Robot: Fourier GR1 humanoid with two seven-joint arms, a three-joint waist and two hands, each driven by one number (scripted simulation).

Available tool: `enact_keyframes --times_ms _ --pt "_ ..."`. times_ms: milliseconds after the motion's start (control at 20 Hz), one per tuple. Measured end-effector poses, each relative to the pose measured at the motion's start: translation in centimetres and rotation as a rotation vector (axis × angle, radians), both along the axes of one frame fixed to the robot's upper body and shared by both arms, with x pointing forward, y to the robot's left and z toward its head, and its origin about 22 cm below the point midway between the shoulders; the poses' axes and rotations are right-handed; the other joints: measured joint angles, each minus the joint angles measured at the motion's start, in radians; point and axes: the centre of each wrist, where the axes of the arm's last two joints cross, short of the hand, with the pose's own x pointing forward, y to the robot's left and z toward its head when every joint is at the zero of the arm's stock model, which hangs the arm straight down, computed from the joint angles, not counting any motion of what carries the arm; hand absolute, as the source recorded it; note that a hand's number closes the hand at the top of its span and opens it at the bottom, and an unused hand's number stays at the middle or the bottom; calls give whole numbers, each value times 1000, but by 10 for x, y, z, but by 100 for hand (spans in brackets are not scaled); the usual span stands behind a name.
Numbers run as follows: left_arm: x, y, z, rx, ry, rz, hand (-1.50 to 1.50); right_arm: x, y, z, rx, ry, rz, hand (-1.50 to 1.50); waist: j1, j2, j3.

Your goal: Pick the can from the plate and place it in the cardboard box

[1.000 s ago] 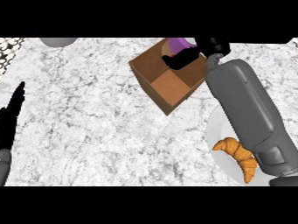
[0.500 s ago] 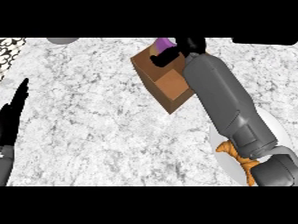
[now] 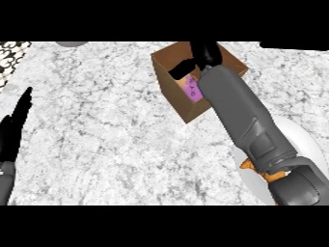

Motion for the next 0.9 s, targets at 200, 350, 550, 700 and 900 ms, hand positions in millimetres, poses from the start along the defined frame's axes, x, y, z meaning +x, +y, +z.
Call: enact_keyframes --times_ms 200,350,550,700,900 --pt "0 -1 -2 2 6 5 0 0 1 0 81 -82 0 -150 -4 -1 0" --pt "-1 1 -1 6 5 12 0 4 -8 7 167 -154 -26 -150 -7 -1 1" --pt "-2 2 -2 3 2 20 0 10 -33 14 290 -216 -66 -150 -15 -4 1" --pt "-4 5 -7 4 10 28 0 14 -52 20 357 -241 -73 -150 -24 -8 1" --pt "-10 7 -7 3 19 44 0 17 -97 22 424 -243 -92 -150 -41 -16 1"
